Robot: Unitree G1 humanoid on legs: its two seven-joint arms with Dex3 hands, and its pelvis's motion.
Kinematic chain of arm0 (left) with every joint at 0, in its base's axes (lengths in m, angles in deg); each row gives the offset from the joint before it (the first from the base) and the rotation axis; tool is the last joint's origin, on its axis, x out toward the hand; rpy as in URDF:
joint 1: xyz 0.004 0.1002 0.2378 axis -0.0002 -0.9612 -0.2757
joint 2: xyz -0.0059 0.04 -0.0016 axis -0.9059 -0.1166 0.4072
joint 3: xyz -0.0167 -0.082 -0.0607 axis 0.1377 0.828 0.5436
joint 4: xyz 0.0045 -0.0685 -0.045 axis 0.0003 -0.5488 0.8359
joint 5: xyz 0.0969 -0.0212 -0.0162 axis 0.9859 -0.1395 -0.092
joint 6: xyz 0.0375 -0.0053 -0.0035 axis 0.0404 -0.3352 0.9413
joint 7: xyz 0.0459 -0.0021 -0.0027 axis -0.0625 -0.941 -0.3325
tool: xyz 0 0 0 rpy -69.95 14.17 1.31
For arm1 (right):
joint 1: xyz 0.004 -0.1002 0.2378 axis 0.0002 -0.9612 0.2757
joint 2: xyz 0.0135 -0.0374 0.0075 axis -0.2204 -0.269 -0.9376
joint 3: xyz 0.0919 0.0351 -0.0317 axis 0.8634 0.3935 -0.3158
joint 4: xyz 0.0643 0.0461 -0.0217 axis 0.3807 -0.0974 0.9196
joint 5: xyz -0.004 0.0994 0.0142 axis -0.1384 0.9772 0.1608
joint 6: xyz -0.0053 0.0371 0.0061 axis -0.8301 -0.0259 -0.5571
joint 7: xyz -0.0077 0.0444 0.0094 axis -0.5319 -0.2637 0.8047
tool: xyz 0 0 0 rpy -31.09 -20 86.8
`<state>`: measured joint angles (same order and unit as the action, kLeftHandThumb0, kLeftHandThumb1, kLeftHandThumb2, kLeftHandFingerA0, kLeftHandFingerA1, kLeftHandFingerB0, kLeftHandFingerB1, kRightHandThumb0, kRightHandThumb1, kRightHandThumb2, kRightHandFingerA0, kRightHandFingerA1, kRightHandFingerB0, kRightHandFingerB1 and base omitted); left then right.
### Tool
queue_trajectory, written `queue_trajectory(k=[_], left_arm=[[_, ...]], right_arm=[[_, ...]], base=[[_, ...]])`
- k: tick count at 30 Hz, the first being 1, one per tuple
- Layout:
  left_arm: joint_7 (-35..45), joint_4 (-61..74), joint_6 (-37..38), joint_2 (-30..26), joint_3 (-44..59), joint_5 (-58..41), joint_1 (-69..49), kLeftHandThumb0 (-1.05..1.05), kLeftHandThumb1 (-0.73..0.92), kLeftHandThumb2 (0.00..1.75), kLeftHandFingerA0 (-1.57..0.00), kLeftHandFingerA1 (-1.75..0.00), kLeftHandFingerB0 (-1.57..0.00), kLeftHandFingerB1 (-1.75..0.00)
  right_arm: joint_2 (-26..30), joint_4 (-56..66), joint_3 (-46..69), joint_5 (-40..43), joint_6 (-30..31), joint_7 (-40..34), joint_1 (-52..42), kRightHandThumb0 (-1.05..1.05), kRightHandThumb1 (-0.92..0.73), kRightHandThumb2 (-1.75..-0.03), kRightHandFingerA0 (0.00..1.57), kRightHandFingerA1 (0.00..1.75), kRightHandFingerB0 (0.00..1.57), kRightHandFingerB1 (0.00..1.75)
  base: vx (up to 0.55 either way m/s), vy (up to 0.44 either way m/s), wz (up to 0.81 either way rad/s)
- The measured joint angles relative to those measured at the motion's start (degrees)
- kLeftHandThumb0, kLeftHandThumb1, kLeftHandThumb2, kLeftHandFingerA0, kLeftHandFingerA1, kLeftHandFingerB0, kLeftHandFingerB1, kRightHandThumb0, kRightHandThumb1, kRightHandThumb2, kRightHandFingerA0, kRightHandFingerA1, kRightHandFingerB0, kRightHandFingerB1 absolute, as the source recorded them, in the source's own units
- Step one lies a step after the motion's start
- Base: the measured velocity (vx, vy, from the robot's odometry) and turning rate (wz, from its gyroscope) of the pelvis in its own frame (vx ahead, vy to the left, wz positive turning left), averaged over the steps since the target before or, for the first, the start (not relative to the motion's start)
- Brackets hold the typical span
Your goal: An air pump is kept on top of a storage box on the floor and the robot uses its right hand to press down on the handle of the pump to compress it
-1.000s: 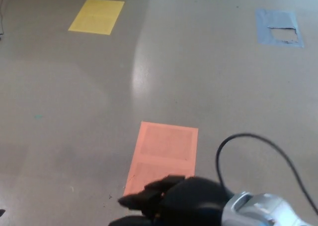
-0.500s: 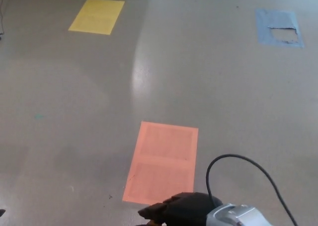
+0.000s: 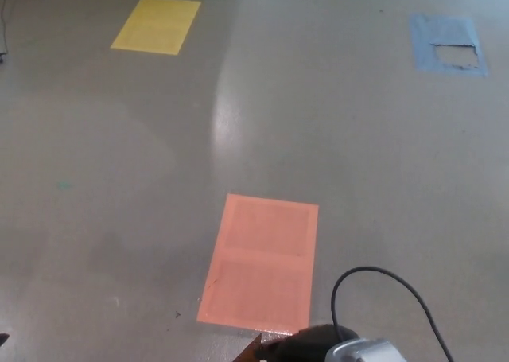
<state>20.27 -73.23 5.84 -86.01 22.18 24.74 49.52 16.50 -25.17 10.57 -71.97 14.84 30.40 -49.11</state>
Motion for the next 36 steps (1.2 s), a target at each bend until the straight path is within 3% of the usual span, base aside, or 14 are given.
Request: queue_trajectory(k=[13,14,15,16,21,22,23,24,36], left_arm=[[0.0,0.0,0.0,0.0,0.0,0.0,0.0,-0.61,0.63,0.6,-0.36,-0.52,-0.36,-0.36],[0.0,0.0,0.0,0.0,0.0,0.0,0.0,-0.64,0.5,0.86,-0.33,-0.59,-0.29,-0.48],[0.0,0.0,0.0,0.0,0.0,0.0,0.0,-0.64,0.5,0.86,-0.33,-0.59,-0.29,-0.48],[0.0,0.0,0.0,0.0,0.0,0.0,0.0,-0.61,0.62,0.6,-0.36,-0.52,-0.36,-0.36],[0.3,0.0,0.3,0.0,0.3,-0.1,0.1,-0.59,0.62,0.59,-0.39,-0.52,-0.36,-0.36],[0.4,0.0,0.3,0.0,0.4,-0.1,0.1,-0.63,0.5,0.85,-0.33,-0.57,-0.29,-0.47],[0.5,0.0,0.3,0.0,0.5,-0.1,0.1,-0.63,0.5,0.85,-0.33,-0.57,-0.29,-0.47],[0.6,0.0,0.3,0.0,0.5,-0.1,0.1,-0.6,0.63,0.59,-0.37,-0.5,-0.36,-0.35],[1.0,0.0,0.6,0.0,0.4,0.0,0.5,-0.61,0.62,0.6,-0.36,-0.5,-0.36,-0.34]], right_arm=[[-7.5,-22.9,-0.2,-0.9,-2.4,-7.4,3.3,-0.91,-0.87,-1.21,0.0,0.12,0.0,0.12],[-8.1,-24.8,-0.4,-1.2,-2.7,-8.3,3.6,-0.9,-0.87,-1.2,0.0,0.12,0.0,0.12],[-8.7,-26.4,-0.6,-1.4,-2.9,-9.1,3.8,-0.9,-0.87,-1.2,0.0,0.12,0.0,0.12],[-9.2,-27.7,-0.7,-1.6,-3.1,-9.8,3.9,-0.9,-0.87,-1.2,0.0,0.12,0.0,0.12],[-11.7,-34.8,-1.3,-3.2,-4.3,-14.6,4.9,-0.95,-0.86,-1.21,0.04,0.11,0.04,0.11],[-12.0,-35.6,-1.3,-3.6,-4.6,-15.5,5.0,-0.94,-0.86,-1.21,0.02,0.11,0.02,0.11],[-12.3,-36.5,-1.3,-3.9,-4.7,-16.4,5.0,-0.94,-0.86,-1.21,0.02,0.11,0.02,0.11],[-12.5,-37.1,-1.3,-4.2,-4.9,-17.2,5.1,-0.94,-0.85,-1.21,0.02,0.11,0.03,0.12],[-13.8,-39.6,1.3,-5.7,-6.7,-20.9,5.9,-0.95,-0.87,-1.23,0.0,0.08,0.0,0.07]], base=[[0.0,0.0,0.0],[0.0,0.0,0.0],[0.0,0.0,0.0],[0.0,0.0,0.0],[0.0,0.0,0.0],[0.0,0.0,0.0],[0.0,0.0,0.0],[0.0,0.0,0.0],[0.0,0.0,0.0]])
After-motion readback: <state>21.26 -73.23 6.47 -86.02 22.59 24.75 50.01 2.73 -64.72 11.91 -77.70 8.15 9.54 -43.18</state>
